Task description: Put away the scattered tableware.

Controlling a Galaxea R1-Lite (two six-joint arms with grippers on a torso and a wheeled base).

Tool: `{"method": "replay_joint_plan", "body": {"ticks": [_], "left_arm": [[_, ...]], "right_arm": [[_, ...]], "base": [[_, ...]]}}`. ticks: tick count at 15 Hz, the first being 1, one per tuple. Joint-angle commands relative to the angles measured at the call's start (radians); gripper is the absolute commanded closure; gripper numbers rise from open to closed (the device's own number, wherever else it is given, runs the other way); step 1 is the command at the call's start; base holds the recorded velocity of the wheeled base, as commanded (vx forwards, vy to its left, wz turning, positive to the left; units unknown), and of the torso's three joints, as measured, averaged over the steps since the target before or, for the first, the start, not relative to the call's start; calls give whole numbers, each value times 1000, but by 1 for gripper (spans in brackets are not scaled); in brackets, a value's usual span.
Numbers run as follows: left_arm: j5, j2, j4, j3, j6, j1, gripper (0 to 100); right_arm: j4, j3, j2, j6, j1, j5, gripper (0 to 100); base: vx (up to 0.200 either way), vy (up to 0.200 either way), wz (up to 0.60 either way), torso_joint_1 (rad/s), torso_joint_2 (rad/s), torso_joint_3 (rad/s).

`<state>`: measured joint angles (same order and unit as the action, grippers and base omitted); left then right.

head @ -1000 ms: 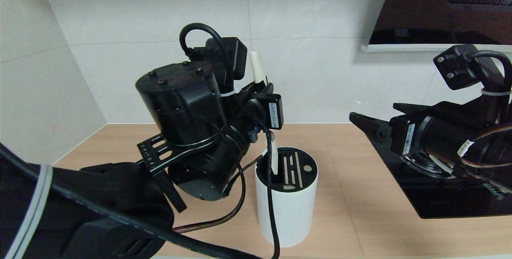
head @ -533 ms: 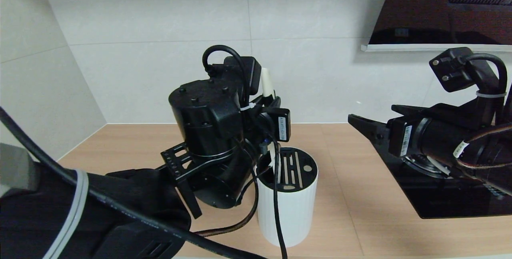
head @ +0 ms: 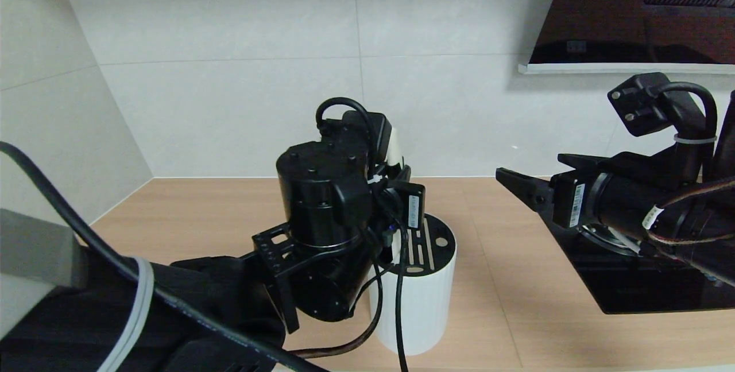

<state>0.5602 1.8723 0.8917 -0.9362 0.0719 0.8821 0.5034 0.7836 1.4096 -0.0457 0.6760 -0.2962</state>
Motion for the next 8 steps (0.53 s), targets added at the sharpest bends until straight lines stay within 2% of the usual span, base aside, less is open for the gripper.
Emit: {"method": "replay_joint_plan", "body": {"ticks": [1, 8], "left_arm": [[1, 44, 0, 7, 3, 3, 100], [1, 119, 0, 40, 2, 11, 100]], "right_arm": [[0, 0, 3, 0, 1, 0, 0], [0, -1, 3, 0, 1, 0, 0]], "base": [[0, 0, 0, 0, 0, 0], [0, 0, 0, 0, 0, 0]]}}
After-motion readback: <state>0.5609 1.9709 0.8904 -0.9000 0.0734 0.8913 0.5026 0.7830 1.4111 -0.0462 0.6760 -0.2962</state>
